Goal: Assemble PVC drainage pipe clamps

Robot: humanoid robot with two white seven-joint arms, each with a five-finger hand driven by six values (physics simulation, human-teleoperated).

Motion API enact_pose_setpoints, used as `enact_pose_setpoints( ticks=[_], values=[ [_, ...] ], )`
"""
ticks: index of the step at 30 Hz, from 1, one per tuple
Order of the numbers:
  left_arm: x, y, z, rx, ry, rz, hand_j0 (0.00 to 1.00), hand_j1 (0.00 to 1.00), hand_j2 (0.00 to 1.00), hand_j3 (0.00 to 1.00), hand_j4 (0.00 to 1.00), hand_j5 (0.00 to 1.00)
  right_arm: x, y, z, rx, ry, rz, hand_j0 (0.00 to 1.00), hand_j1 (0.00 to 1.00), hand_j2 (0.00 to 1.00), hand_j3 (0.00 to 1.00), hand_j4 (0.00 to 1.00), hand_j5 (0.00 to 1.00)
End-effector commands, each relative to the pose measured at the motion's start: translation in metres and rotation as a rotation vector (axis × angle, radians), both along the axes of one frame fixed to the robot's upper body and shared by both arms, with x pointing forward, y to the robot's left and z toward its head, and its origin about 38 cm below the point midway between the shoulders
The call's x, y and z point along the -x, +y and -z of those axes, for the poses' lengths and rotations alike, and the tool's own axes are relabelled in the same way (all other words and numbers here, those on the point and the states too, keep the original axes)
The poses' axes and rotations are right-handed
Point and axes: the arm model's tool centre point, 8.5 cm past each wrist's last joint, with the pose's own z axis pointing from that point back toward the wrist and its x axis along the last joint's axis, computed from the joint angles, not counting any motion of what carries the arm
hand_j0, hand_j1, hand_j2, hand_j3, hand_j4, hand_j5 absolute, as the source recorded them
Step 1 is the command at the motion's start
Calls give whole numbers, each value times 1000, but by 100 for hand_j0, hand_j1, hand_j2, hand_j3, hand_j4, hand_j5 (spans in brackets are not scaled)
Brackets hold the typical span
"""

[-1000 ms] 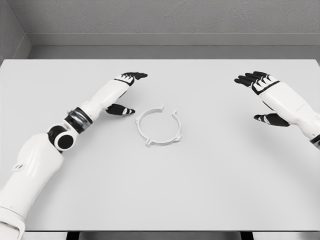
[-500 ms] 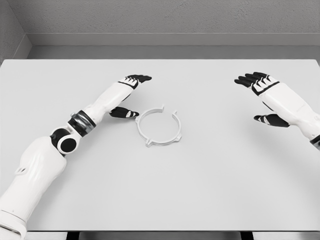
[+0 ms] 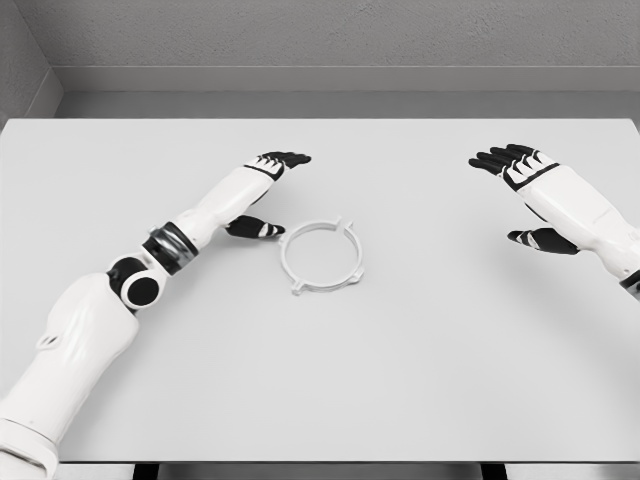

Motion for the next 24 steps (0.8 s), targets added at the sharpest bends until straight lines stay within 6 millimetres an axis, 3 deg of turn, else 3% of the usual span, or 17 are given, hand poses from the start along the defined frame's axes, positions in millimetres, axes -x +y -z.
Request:
enact_pose_setpoints(
  ticks=[1, 10, 16, 19, 22, 24],
  values=[
    [0, -1, -1, 9, 0, 0, 100, 100, 100, 100, 100, 100, 0, 0, -1, -7, 0, 0, 100, 100, 100, 100, 100, 100],
    [2, -11, -3, 20, -8, 16, 100, 100, 100, 100, 100, 100, 0, -1, 0, -5, 2, 3, 100, 100, 100, 100, 100, 100],
    [1, -8, -3, 14, -10, 9, 100, 100, 100, 100, 100, 100, 0, -1, 0, -6, 2, 2, 100, 100, 100, 100, 100, 100],
    [-5, 3, -8, 11, -16, -13, 100, 100, 100, 100, 100, 100, 0, -1, 0, -6, 2, 2, 100, 100, 100, 100, 100, 100],
    [-14, 30, -20, 4, -40, -68, 100, 100, 100, 100, 100, 100, 0, -1, 0, -8, 0, 2, 100, 100, 100, 100, 100, 100],
    [-19, 65, -32, -30, -66, -119, 100, 100, 100, 100, 100, 100, 0, -1, 0, -8, 0, 2, 100, 100, 100, 100, 100, 100]
  ],
)
